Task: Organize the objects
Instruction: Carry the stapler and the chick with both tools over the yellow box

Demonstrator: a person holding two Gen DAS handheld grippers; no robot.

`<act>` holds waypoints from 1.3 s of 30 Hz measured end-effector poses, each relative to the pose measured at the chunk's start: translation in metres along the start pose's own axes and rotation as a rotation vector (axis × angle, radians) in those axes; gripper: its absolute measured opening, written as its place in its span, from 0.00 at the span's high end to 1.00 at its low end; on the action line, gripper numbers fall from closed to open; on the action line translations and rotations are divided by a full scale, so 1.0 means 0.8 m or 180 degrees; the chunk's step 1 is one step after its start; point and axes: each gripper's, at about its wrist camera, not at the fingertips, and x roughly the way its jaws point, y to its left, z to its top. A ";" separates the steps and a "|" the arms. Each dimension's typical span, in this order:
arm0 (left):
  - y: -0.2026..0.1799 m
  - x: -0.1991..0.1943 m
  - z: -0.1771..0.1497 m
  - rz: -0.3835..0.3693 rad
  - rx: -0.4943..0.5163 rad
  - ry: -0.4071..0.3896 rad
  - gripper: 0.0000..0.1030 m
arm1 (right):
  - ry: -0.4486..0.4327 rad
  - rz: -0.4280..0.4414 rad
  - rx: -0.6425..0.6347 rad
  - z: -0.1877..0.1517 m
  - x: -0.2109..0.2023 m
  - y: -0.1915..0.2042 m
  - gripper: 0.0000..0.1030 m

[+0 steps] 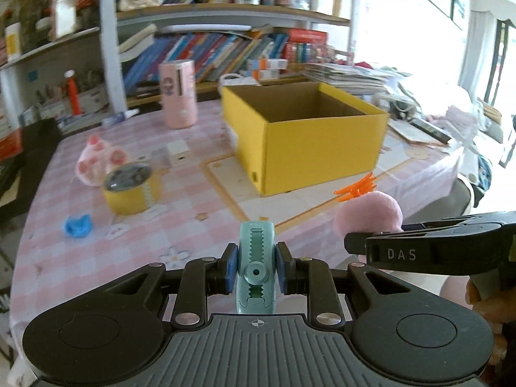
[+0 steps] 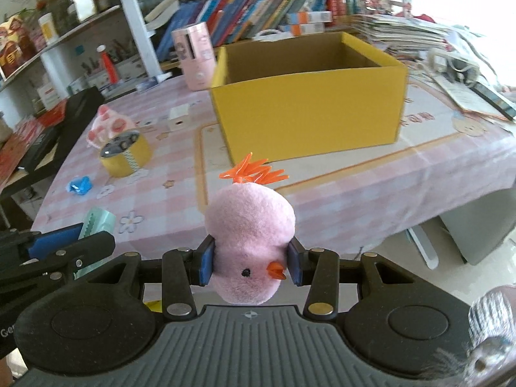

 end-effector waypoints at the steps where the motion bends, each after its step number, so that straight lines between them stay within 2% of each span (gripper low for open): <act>1: -0.005 0.003 0.002 -0.0037 0.0033 0.0005 0.78 | -0.0002 -0.0030 0.0030 -0.001 -0.002 -0.005 0.60; 13: -0.053 0.032 0.021 -0.0379 0.0358 0.0017 0.78 | -0.0046 -0.0354 0.0406 -0.004 -0.017 -0.066 0.60; 31: -0.054 0.058 0.049 -0.0349 0.0370 -0.0061 0.78 | -0.0096 -0.0356 0.0365 0.033 0.003 -0.078 0.60; 39: -0.054 0.066 0.068 -0.0383 0.0352 -0.0170 0.78 | -0.0136 -0.0368 0.0358 0.052 0.010 -0.086 0.60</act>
